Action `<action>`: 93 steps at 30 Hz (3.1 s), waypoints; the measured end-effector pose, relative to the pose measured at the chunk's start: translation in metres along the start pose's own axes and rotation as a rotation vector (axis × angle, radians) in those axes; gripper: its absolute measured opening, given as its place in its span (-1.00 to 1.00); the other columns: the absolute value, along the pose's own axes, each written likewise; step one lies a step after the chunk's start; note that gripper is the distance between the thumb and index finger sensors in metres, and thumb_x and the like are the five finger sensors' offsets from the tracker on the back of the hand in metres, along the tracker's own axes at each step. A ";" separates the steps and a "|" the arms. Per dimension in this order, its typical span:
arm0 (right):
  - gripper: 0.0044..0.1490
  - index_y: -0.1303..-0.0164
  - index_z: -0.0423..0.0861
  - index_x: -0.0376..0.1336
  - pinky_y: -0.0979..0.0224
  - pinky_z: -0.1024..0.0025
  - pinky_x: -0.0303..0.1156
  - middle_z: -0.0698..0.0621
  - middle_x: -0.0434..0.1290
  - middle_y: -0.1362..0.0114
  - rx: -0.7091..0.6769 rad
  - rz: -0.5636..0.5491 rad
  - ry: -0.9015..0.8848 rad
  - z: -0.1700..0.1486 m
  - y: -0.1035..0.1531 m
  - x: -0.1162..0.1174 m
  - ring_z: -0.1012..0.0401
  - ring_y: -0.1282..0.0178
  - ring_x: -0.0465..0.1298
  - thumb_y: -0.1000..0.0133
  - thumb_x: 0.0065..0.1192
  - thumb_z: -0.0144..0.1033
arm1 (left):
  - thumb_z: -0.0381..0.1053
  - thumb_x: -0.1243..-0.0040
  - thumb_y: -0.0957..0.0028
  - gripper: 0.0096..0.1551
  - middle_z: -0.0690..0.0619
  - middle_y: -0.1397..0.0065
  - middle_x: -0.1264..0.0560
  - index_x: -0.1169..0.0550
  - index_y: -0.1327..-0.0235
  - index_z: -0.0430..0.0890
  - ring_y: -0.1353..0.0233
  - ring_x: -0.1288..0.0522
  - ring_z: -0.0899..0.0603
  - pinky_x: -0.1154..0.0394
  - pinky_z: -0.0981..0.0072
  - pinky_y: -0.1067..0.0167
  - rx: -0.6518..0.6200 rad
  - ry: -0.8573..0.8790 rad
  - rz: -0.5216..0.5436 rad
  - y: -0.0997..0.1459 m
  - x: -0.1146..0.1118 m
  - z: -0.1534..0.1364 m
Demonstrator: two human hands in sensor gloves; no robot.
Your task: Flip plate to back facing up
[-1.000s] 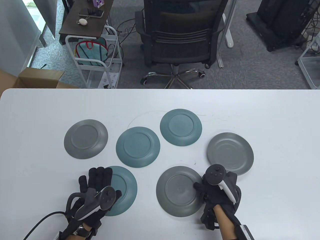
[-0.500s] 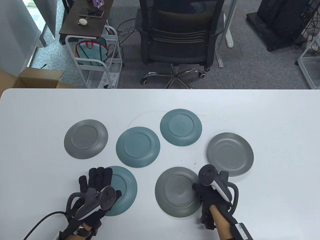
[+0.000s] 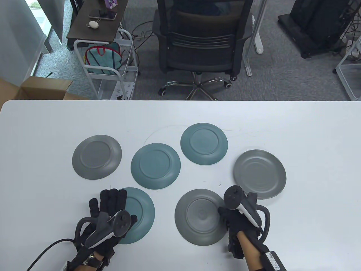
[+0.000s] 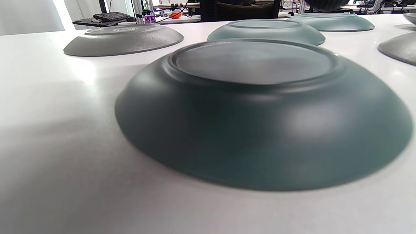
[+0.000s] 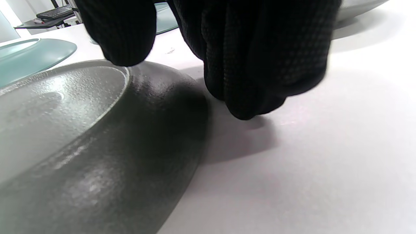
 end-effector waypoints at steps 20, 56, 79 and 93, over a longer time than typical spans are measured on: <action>0.00 -0.60 -0.25 0.02 -0.42 -0.13 0.34 -0.33 0.25 -0.56 0.039 -0.172 0.117 0.000 -0.023 -0.047 -0.28 -0.46 0.34 -0.09 0.29 0.02 | 0.48 0.22 -0.21 0.09 -0.26 -0.74 0.10 0.18 -0.74 -0.12 -0.77 0.06 -0.46 0.09 -0.47 -0.52 0.004 -0.001 -0.004 0.000 0.000 0.000; -0.10 -0.54 -0.19 0.11 -0.46 -0.15 0.30 -0.32 0.24 -0.56 0.137 -0.209 0.326 -0.014 -0.068 -0.022 -0.26 -0.47 0.32 -0.08 0.27 -0.01 | 0.48 0.22 -0.21 0.09 -0.26 -0.74 0.10 0.18 -0.74 -0.12 -0.76 0.06 -0.46 0.09 -0.47 -0.52 0.012 -0.001 -0.011 -0.002 0.001 -0.002; -0.35 -0.37 -0.25 0.25 -0.19 0.14 0.53 -0.28 0.43 -0.37 0.080 -0.343 0.486 0.009 -0.062 -0.031 -0.14 -0.23 0.53 -0.13 0.21 -0.22 | 0.47 0.22 -0.21 0.09 -0.26 -0.74 0.10 0.18 -0.74 -0.12 -0.76 0.06 -0.46 0.09 -0.47 -0.52 0.012 -0.001 -0.011 -0.002 0.001 -0.002; -0.41 -0.31 -0.25 0.28 -0.12 0.18 0.54 -0.25 0.48 -0.28 0.008 -0.457 0.110 -0.001 -0.028 -0.081 -0.08 -0.15 0.57 -0.11 0.26 -0.28 | 0.47 0.22 -0.21 0.09 -0.26 -0.74 0.10 0.18 -0.74 -0.13 -0.76 0.06 -0.46 0.09 -0.47 -0.52 0.019 0.010 -0.005 -0.001 0.003 -0.005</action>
Point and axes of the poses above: the tracker on the back of each hand, its own z axis roughly to the thumb side, its own y axis roughly from the fingertips to the wrist, x = y × z, the point moved 2 cm from there along -y, roughly from the wrist to the fingertips
